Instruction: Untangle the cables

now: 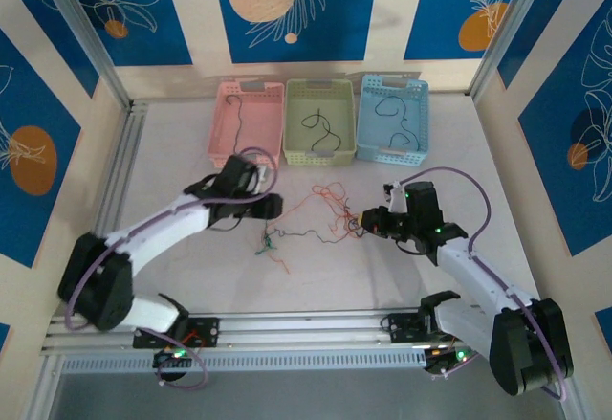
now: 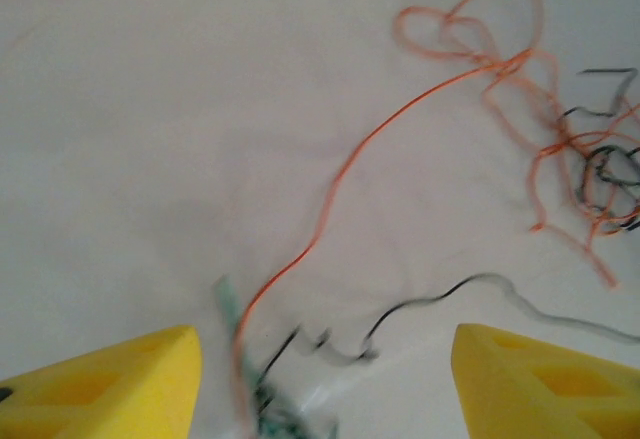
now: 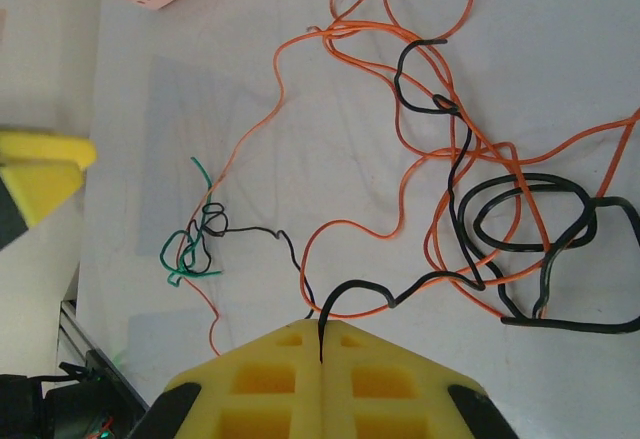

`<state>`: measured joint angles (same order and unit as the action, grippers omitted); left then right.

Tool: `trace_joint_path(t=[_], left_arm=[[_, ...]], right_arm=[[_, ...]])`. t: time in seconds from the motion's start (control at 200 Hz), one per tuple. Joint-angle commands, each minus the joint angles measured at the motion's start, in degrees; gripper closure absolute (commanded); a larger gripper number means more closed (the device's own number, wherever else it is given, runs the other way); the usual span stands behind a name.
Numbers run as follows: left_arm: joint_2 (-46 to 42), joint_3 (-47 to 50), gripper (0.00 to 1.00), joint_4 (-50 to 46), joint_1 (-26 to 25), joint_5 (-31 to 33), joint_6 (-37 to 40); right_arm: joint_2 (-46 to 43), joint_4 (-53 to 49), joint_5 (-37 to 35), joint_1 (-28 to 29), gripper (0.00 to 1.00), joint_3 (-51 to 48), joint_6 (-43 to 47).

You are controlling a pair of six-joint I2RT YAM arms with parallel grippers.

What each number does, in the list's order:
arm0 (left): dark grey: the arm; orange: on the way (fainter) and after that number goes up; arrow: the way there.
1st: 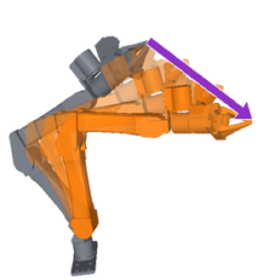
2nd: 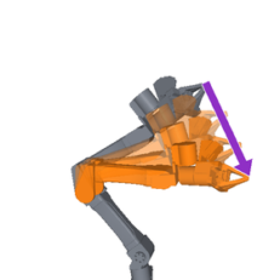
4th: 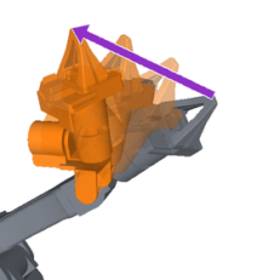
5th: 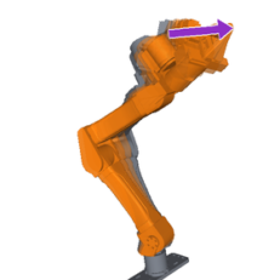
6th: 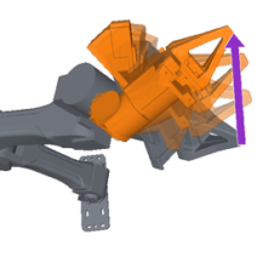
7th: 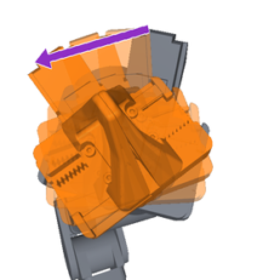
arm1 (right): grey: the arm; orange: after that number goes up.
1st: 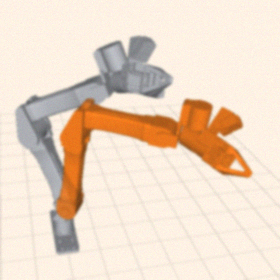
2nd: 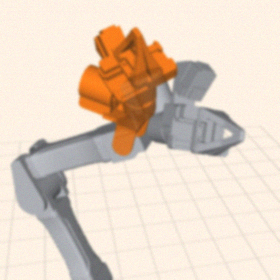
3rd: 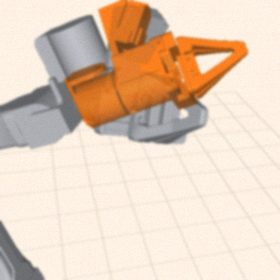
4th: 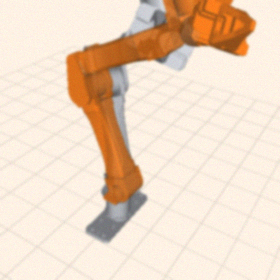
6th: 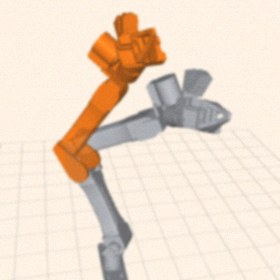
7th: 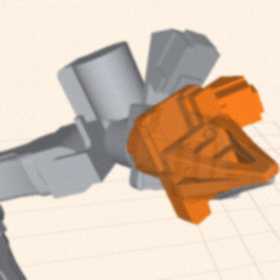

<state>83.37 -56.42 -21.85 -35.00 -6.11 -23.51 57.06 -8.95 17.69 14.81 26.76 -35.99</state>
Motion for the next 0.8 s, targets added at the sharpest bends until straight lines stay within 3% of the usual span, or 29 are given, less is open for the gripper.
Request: trace_joint_path(t=[0.0,0.24,0.51,0.74,0.795], left_arm=[[8.33,-9.39,0.31,0.04,-4.76,1.67,7.31],[27.23,-28.95,0.24,-6.42,-9.23,4.42,13.43],[38.42,-38.82,0.22,-10.95,-12.01,10.73,13.37],[41.85,-40.14,0.33,-11.38,-12.56,12.06,13.20],[42.13,-40.34,0.45,-11.31,-12.63,11.82,13.27]], right_arm=[[0.42,1.91,2.38,-0.65,1.00,-0.93,0.21],[0.86,2.79,3.49,-1.68,1.00,-1.51,-0.15],[1.64,3.11,3.95,-2.01,1.00,-1.41,-0.22],[1.65,2.99,3.92,-2.07,1.00,-1.42,-0.23],[1.65,2.99,3.93,-2.08,1.00,-1.37,-0.22]])
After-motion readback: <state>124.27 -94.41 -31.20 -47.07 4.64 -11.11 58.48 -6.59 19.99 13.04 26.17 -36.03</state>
